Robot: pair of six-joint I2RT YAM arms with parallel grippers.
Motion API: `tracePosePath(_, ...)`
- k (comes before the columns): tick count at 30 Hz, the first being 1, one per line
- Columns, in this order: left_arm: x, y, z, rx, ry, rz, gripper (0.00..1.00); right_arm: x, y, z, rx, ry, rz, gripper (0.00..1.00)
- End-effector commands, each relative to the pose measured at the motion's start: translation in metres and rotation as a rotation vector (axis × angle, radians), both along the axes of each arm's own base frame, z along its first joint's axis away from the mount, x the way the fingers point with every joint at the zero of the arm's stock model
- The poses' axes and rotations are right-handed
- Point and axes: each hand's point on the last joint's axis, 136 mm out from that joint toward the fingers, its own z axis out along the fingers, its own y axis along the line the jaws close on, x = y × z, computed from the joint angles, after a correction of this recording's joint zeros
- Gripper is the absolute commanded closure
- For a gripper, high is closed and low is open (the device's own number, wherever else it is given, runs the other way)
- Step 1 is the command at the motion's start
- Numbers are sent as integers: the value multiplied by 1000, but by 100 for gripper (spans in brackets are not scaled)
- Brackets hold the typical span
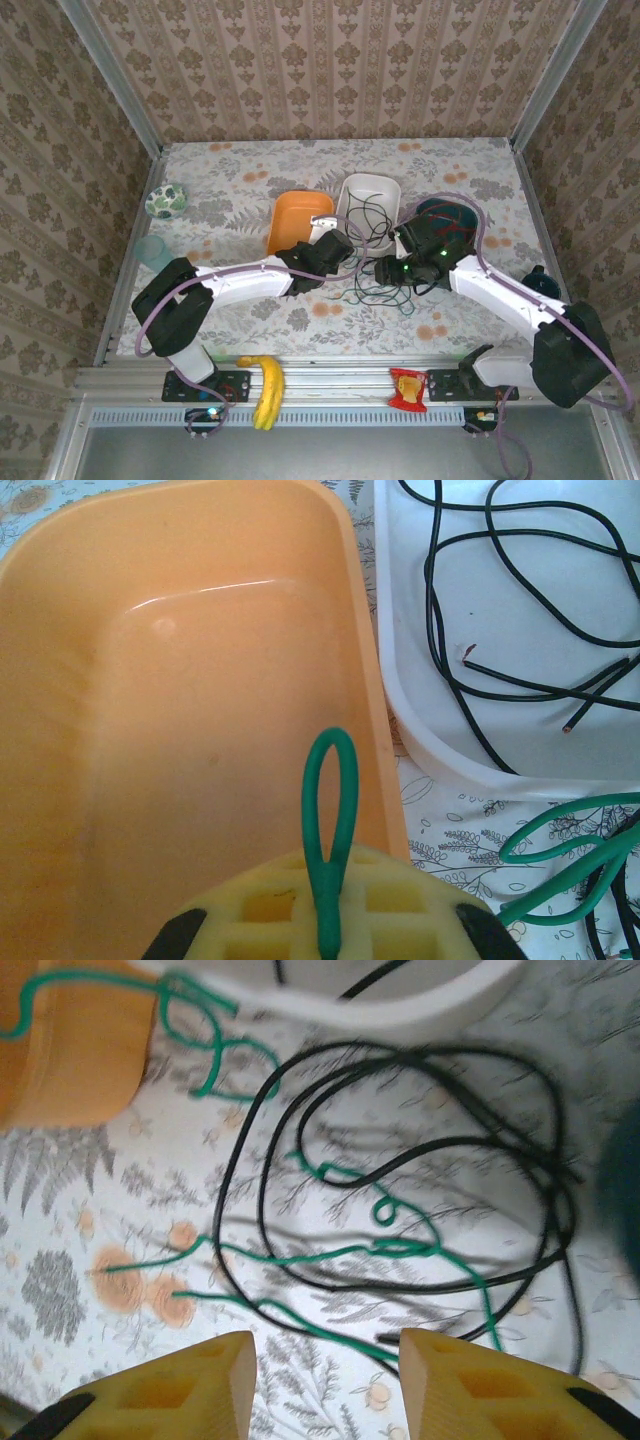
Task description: Untangle the cables
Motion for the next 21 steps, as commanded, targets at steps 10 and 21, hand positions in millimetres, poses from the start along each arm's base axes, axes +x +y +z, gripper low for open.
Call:
tracePosePath(10,4,4,7,2,-26,23,100,5,76,-24,107,66,277,62)
tracePosePath(21,2,7,8,4,-27,26,100,29,87,-42,93,58,253,94)
